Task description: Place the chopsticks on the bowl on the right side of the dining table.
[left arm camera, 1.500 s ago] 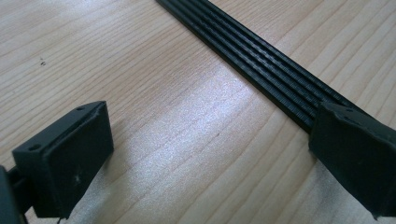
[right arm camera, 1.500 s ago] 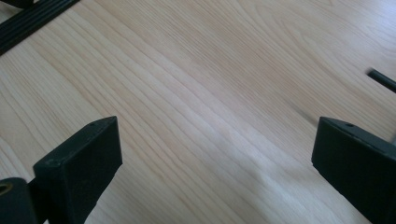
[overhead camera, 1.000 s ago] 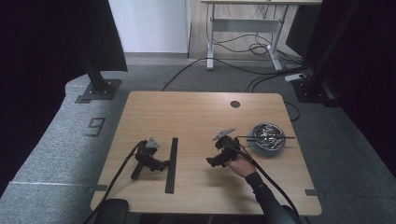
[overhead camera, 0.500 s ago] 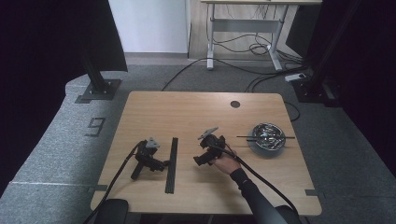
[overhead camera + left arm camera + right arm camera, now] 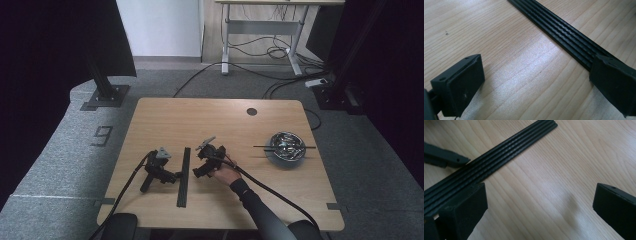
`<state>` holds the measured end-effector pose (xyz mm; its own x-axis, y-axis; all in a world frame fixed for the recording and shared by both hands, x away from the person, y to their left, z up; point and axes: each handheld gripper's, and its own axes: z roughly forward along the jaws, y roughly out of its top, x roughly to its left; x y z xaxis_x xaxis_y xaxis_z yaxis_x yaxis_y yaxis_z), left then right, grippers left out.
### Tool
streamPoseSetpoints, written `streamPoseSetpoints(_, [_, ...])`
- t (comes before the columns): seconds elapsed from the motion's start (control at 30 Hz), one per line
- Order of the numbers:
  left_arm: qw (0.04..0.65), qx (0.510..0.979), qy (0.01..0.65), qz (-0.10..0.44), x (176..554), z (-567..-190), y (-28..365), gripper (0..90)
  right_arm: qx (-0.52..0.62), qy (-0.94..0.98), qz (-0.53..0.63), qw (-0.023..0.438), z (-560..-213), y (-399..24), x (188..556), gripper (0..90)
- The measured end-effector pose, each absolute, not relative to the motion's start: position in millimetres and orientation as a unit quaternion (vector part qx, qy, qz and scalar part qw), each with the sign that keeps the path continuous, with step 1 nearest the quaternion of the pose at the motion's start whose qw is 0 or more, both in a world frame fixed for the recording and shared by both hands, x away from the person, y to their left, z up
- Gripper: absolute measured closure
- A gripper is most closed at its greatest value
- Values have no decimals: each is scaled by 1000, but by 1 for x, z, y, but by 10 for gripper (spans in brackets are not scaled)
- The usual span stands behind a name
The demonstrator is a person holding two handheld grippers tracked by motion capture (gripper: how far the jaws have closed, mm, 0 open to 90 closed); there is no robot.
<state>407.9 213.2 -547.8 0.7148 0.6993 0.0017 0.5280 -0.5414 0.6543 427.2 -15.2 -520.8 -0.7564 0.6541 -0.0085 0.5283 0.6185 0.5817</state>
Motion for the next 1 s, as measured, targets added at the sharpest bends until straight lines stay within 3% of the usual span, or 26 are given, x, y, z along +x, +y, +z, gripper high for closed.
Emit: streamPoseSetpoints(1.0, [323,868,354,132,408,-548,213,0,341,889,285,113,-536,18,430,0])
